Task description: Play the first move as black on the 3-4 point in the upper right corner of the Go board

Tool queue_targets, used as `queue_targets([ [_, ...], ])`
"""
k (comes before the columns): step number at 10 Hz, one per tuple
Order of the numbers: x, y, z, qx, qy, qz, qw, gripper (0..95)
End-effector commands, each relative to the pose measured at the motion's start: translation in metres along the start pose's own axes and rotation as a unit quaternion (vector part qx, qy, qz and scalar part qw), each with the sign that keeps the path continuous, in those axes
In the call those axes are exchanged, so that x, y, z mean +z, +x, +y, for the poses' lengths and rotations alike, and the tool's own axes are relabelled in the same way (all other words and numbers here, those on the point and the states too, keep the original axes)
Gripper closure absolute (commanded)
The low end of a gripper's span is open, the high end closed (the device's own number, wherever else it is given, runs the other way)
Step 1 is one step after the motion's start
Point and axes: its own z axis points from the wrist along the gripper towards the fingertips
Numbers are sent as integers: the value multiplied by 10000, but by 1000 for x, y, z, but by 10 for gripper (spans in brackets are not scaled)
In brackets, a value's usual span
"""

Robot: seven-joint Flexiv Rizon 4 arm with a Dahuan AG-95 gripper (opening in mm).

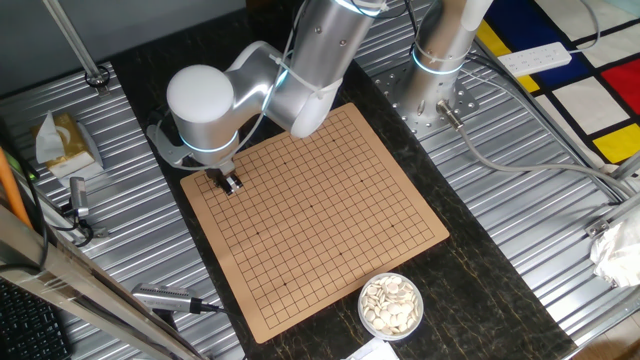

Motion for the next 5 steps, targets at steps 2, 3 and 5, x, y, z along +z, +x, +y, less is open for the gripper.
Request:
queue_targets([
  [2, 1, 0, 0, -13, -2, -11, 10000, 950],
  [3, 1, 0, 0, -17, -2, -13, 10000, 950],
  [5, 1, 0, 1, -28, -1, -21, 10000, 950],
])
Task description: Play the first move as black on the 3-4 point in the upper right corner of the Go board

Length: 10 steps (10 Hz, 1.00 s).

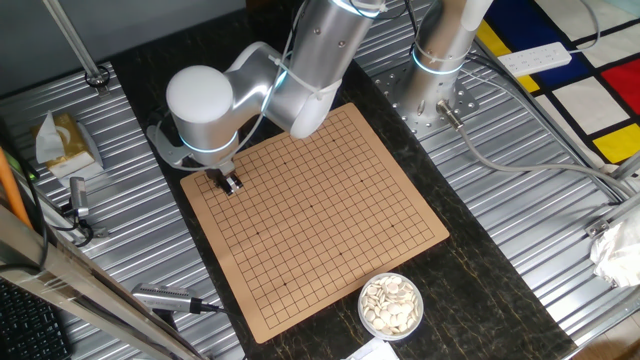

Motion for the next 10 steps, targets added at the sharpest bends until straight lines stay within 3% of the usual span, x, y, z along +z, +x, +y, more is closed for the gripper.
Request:
queue_targets([
  [1, 1, -1, 1, -9, 5, -6, 10000, 950],
  [10, 3, -2, 3, -10, 34, 1, 10000, 950],
])
